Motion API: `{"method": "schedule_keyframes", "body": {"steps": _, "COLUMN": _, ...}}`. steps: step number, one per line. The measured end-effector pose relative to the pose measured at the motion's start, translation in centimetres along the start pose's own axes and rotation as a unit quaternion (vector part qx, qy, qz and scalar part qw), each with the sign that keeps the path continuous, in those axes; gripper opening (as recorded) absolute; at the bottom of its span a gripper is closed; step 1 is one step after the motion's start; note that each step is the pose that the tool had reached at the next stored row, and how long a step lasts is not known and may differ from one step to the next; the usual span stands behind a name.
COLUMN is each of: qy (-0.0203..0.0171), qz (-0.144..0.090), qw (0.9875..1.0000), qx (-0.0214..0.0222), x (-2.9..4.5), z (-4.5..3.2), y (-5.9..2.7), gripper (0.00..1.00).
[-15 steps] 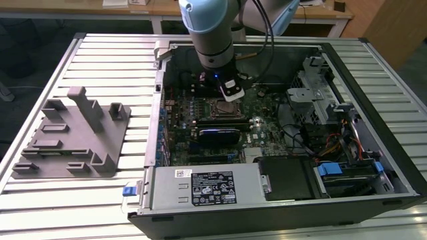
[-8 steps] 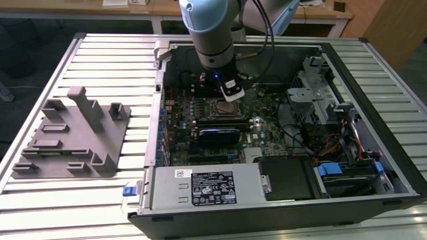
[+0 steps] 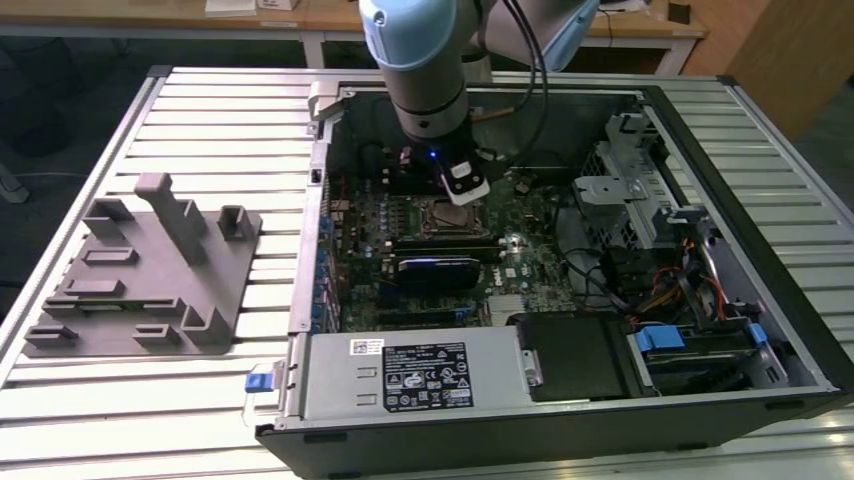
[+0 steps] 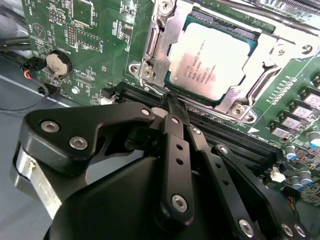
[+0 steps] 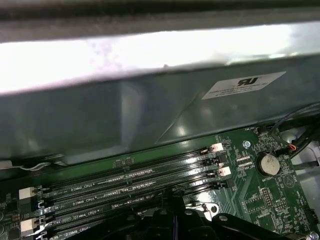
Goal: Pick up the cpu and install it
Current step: 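Install the first cpu locking lever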
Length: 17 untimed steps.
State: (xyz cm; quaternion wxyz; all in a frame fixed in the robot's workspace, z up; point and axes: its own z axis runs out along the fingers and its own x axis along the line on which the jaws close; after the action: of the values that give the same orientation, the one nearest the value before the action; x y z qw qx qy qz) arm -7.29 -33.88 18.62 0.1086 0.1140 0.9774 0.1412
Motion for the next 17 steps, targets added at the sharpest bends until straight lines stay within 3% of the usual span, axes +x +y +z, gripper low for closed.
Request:
{"method": "schedule_keyframes", "body": {"steps": 6, "qy": 0.0004, "qz": -0.001, "qw": 1.0000, "qx": -0.0006, "x": -0.03, "z": 0.10, "y": -0.05, "gripper": 0.11}}
{"method": "schedule_keyframes", "body": {"steps": 12, "qy": 0.0027, "qz": 0.001, "qw": 0.9999, "qx": -0.0101, "x": -0.04, "z": 0.09, "y": -0.05, "gripper": 0.11}}
{"method": "schedule_keyframes", "body": {"steps": 17, "qy": 0.0028, "qz": 0.002, "qw": 0.9999, "qx": -0.0110, "x": -0.08, "z": -0.09, "y": 0.01, "gripper": 0.11}}
